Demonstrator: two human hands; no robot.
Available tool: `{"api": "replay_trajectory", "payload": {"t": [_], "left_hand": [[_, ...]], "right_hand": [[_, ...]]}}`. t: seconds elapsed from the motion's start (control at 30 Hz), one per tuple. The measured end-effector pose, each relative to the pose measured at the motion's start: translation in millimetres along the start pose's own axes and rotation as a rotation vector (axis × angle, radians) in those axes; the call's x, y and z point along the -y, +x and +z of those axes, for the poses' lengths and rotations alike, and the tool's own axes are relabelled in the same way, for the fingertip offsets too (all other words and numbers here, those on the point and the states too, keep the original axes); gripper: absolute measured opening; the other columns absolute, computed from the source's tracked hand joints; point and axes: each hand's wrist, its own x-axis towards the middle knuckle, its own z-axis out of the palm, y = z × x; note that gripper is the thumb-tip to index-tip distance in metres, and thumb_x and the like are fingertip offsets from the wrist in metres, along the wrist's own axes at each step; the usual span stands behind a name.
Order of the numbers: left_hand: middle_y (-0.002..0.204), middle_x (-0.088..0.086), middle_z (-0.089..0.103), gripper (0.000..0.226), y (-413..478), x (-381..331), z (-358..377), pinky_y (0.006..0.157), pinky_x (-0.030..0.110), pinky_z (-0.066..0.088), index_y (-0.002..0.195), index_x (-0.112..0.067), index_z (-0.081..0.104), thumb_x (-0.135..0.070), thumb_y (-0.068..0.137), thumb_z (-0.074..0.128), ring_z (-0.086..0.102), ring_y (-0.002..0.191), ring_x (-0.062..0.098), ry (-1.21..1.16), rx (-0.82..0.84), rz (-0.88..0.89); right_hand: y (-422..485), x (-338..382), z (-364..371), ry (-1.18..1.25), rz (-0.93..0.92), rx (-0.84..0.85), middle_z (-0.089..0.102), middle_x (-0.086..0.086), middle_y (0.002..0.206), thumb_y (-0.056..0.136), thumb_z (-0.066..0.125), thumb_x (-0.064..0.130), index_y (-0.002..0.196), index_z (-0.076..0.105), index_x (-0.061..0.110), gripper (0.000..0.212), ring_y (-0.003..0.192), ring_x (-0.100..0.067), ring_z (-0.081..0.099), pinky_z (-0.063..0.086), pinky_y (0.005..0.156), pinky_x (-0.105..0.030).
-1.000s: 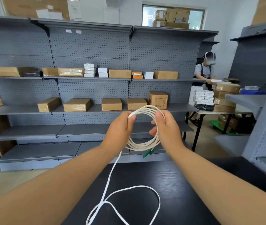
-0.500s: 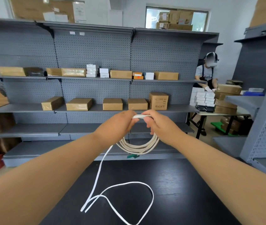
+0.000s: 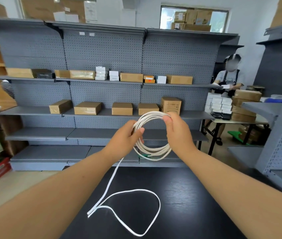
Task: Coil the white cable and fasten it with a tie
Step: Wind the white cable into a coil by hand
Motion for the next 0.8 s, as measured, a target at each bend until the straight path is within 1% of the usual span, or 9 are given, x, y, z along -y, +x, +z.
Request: {"api": "replay_trajectory", "payload": {"t": [0.03, 0.1, 0.13, 0.2, 0.27, 0.4, 0.53, 0.67, 0.8], "left_hand": [[0.071, -0.009, 0.06, 0.016, -1, -1, 2, 0.068, 0.009, 0.043, 0.1, -0.015, 0.052, -0.027, 0.098, 0.042, 0.059, 0.07, -0.005, -0.056, -0.014, -0.024], [0.068, -0.007, 0.061, 0.023, -1, -3, 4, 0.075, 0.023, 0.047, 0.104, -0.009, 0.052, -0.028, 0.099, 0.04, 0.065, 0.078, 0.013, -0.126, -0.044, -0.062], [0.067, -0.005, 0.062, 0.025, -1, -4, 5, 0.072, 0.02, 0.046, 0.105, -0.007, 0.052, -0.028, 0.099, 0.038, 0.065, 0.075, 0.013, -0.122, -0.056, -0.068], [0.066, 0.0, 0.062, 0.026, -2, -5, 7, 0.057, 0.009, 0.041, 0.106, -0.007, 0.051, -0.028, 0.1, 0.036, 0.057, 0.058, -0.001, -0.108, -0.079, -0.065], [0.064, 0.003, 0.061, 0.027, -3, -4, 9, 0.054, 0.01, 0.04, 0.106, -0.01, 0.053, -0.029, 0.1, 0.035, 0.051, 0.049, -0.003, -0.16, -0.117, -0.073], [0.057, -0.005, 0.055, 0.03, -4, -2, 9, 0.064, 0.029, 0.048, 0.098, -0.012, 0.058, -0.032, 0.099, 0.036, 0.056, 0.05, 0.006, -0.369, -0.179, -0.141], [0.062, -0.001, 0.055, 0.027, -4, -1, 2, 0.052, 0.022, 0.047, 0.097, -0.013, 0.059, -0.031, 0.099, 0.038, 0.054, 0.049, 0.008, -0.685, -0.05, -0.241], [0.061, 0.0, 0.053, 0.029, -2, 2, -5, 0.056, 0.024, 0.044, 0.1, -0.011, 0.059, -0.031, 0.099, 0.038, 0.054, 0.055, 0.011, -0.854, 0.057, -0.317], [0.058, -0.003, 0.048, 0.032, 0, 2, 0, 0.057, 0.025, 0.04, 0.096, -0.014, 0.062, -0.036, 0.098, 0.039, 0.05, 0.056, 0.012, -0.806, -0.085, -0.341]], "right_hand": [[0, -1, 2, 0.042, 0.027, -0.03, 0.046, 0.009, 0.066, 0.1, 0.035, 0.025, 0.102, 0.056, 0.012, 0.025, 0.061, -0.011, 0.045, 0.033, 0.056, -0.026], [-1, -4, 8, 0.134, 0.082, -0.079, 0.043, 0.012, 0.063, 0.1, 0.035, 0.025, 0.094, 0.053, 0.019, 0.02, 0.058, -0.011, 0.043, 0.038, 0.061, -0.031], [-1, -6, 12, 0.174, 0.112, -0.095, 0.042, 0.013, 0.063, 0.1, 0.035, 0.026, 0.09, 0.051, 0.023, 0.02, 0.058, -0.01, 0.041, 0.039, 0.062, -0.034], [-3, -9, 19, 0.239, 0.169, -0.123, 0.041, 0.014, 0.062, 0.098, 0.034, 0.03, 0.081, 0.049, 0.032, 0.023, 0.058, -0.008, 0.039, 0.038, 0.063, -0.036], [-5, -8, 25, 0.289, 0.21, -0.152, 0.042, 0.014, 0.063, 0.097, 0.034, 0.033, 0.078, 0.049, 0.036, 0.024, 0.059, -0.008, 0.039, 0.038, 0.065, -0.036], [-6, -3, 32, 0.321, 0.245, -0.181, 0.043, 0.014, 0.065, 0.097, 0.033, 0.034, 0.08, 0.05, 0.035, 0.024, 0.06, -0.007, 0.038, 0.037, 0.067, -0.037], [-5, 2, 32, 0.275, 0.218, -0.197, 0.043, 0.014, 0.065, 0.097, 0.033, 0.035, 0.088, 0.051, 0.024, 0.023, 0.062, -0.011, 0.041, 0.041, 0.066, -0.041], [-5, 10, 31, 0.192, 0.17, -0.22, 0.047, 0.012, 0.068, 0.099, 0.034, 0.028, 0.093, 0.051, 0.022, 0.019, 0.069, -0.02, 0.048, 0.046, 0.07, -0.042], [-4, 15, 38, 0.194, 0.169, -0.252, 0.05, 0.011, 0.071, 0.1, 0.034, 0.027, 0.094, 0.051, 0.022, 0.019, 0.07, -0.021, 0.049, 0.045, 0.07, -0.041]]}}
